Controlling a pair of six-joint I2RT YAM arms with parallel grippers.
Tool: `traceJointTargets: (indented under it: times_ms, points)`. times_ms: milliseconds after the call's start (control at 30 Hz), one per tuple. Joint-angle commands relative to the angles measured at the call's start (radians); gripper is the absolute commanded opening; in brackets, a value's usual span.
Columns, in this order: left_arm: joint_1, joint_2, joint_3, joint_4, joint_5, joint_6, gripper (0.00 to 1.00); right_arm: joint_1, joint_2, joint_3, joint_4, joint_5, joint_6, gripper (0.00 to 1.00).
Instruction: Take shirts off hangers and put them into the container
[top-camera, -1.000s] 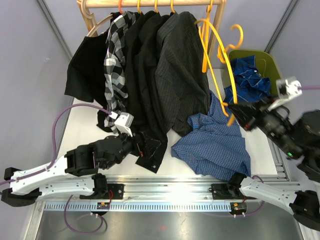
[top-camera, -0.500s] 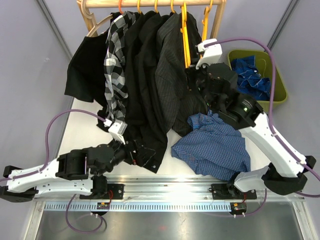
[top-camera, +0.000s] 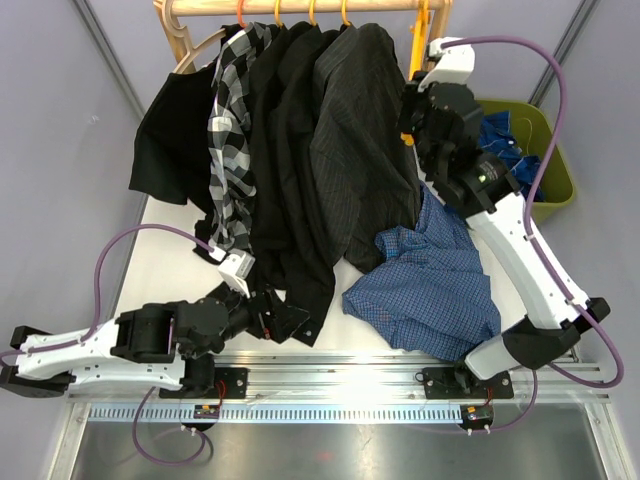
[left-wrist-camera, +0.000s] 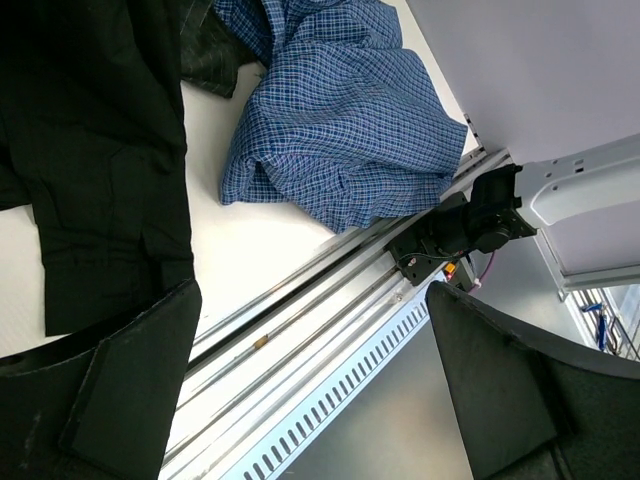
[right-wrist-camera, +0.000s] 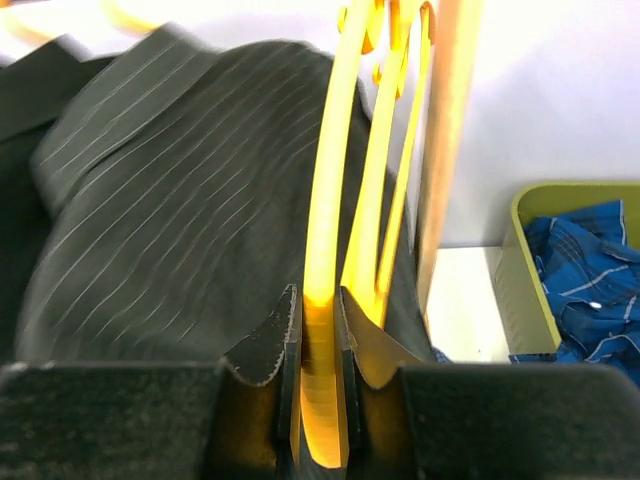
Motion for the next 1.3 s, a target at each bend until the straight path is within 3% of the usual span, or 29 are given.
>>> traceJointTargets:
  times_ms: [0,200,467,933,1267]
  points:
    - [-0.014,0.0,0.004,0.039,-0.045,-0.021,0.99,-0.099,0.041,0.103,-0.031,-0.103,0.119,0.0]
    - [-0.024,0.029,0.017,0.047,-0.059,-0.018,0.99,-0.154,0.081,0.188,-0.124,-0.342,0.17,0.0]
    - [-0.037,0.073,0.02,0.073,-0.062,-0.015,0.99,-0.154,0.068,0.205,-0.203,-0.536,0.118,0.0]
    - [-0.04,0.05,0.015,0.065,-0.076,-0.021,0.99,-0.156,0.093,0.22,-0.371,-0.341,0.162,0.0]
    - [-0.049,0.053,0.009,0.065,-0.079,-0.038,0.99,-0.162,0.165,0.309,-0.274,-0.291,0.13,0.0]
